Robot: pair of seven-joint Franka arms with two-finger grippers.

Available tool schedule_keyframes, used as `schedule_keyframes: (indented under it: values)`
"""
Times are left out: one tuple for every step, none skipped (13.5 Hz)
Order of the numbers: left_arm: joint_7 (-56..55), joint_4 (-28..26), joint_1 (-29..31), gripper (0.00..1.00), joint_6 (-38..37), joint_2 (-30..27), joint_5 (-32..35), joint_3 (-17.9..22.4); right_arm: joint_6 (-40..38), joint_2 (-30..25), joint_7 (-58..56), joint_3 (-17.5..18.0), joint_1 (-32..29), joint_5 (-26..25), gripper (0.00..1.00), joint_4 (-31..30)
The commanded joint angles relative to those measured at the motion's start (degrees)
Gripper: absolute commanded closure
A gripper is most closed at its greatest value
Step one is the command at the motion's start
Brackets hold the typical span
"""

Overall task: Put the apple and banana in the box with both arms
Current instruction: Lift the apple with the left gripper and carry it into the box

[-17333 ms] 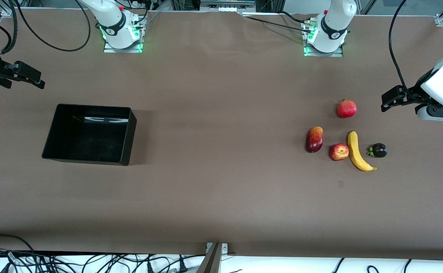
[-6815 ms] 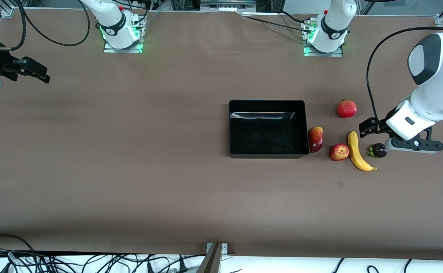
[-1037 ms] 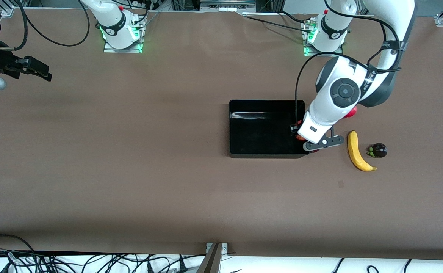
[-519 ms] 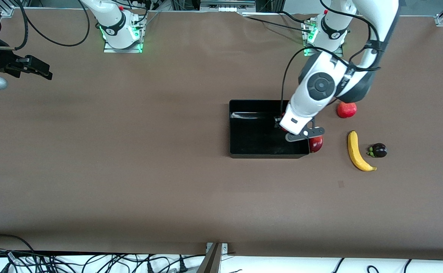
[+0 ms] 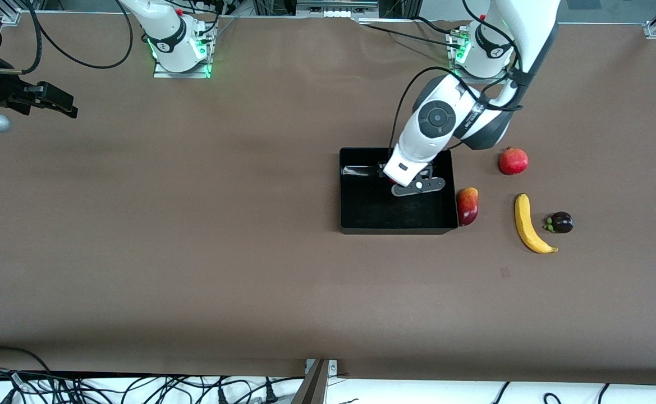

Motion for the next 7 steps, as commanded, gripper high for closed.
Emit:
schedule_keyframes:
  values:
    - [-1.4,-0.6,0.4,1.0,1.1,0.8,1.4,-1.6,-1.1,0.5,-0.2,0.6,-0.9,0.2,0.0,1.1]
    - [-1.4,-0.6,0.4,1.0,1.9,1.4,1.5,-2.0,-1.1,0.5,-0.2,0.6,-0.9,0.2,0.0,1.1]
    - [-1.5,-1.2,0.4,1.0,3.5,1.8,1.5,-2.5,-1.1,0.5,-0.2,0.6,-0.9,0.2,0.0,1.1]
    - [-1.5,-1.2,0.4,1.0,4.4,2.2,1.5,-2.6,-1.1,0.5,-0.2,0.6,-0.9,0.2,0.0,1.1]
    - [-1.5,-1.2,0.4,1.0,4.8,2.9,2.2,-2.7,-1.1,0.5,-0.2,0.6,-0.9,0.2,0.0,1.1]
    - [-1.7,-1.2,0.4,1.0,5.3,3.1,3.2,-2.7,-1.1,0.5,-0.2,0.6,-0.9,0.2,0.0,1.1]
    - [-2.0,-1.2,0.4,1.0,5.8,3.8,3.3,-2.7,-1.1,0.5,-0.2,0.6,-0.9,0.2,0.0,1.1]
